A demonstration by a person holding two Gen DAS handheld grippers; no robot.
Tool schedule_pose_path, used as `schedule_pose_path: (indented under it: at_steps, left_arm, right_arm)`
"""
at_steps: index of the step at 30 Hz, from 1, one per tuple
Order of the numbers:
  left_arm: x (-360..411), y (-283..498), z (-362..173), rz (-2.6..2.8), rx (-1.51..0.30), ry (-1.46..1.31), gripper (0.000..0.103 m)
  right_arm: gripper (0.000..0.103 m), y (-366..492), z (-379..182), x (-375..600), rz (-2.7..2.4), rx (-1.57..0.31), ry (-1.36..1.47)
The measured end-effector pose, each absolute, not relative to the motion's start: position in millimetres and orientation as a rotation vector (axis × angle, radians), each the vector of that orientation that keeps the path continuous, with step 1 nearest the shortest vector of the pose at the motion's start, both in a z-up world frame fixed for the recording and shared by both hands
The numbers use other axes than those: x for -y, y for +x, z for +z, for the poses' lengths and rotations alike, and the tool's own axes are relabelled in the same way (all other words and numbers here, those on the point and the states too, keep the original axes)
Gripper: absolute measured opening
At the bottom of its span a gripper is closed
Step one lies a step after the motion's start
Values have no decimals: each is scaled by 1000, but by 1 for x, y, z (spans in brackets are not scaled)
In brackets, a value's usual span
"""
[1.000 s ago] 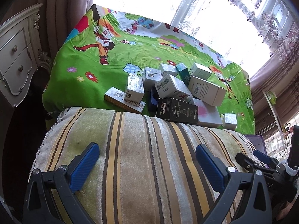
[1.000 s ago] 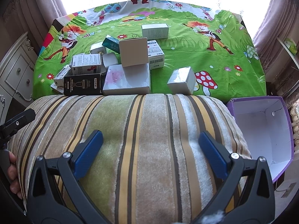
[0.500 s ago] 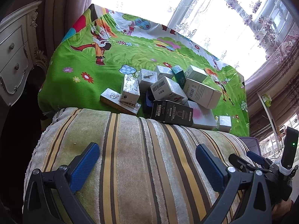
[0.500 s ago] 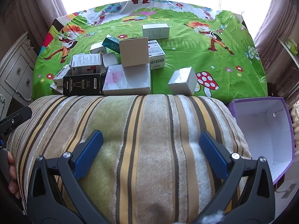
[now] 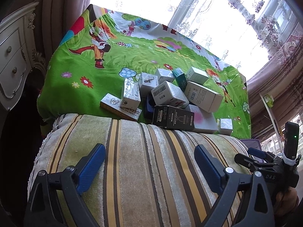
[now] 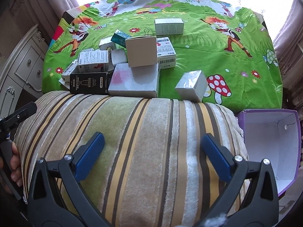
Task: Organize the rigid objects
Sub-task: 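Grasp the small white cube box with the right gripper while the left grasps the blue-printed white box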
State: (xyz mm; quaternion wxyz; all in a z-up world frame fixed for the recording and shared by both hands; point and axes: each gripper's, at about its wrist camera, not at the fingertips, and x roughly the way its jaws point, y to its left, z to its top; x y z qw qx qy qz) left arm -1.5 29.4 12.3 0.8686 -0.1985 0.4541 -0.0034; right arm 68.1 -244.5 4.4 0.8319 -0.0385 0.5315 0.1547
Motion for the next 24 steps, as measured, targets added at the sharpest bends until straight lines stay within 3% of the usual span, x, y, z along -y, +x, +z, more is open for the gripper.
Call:
schedule_pose_path:
  at_steps: [15, 24]
  left_arm:
    - [-44, 52, 7, 43, -1018, -327, 72]
    - [-47, 97, -12, 75, -1102, -226, 69]
  right_arm:
    - [103, 136, -5, 288, 199, -1146, 148]
    - [100, 163, -20, 283, 210, -1164, 155]
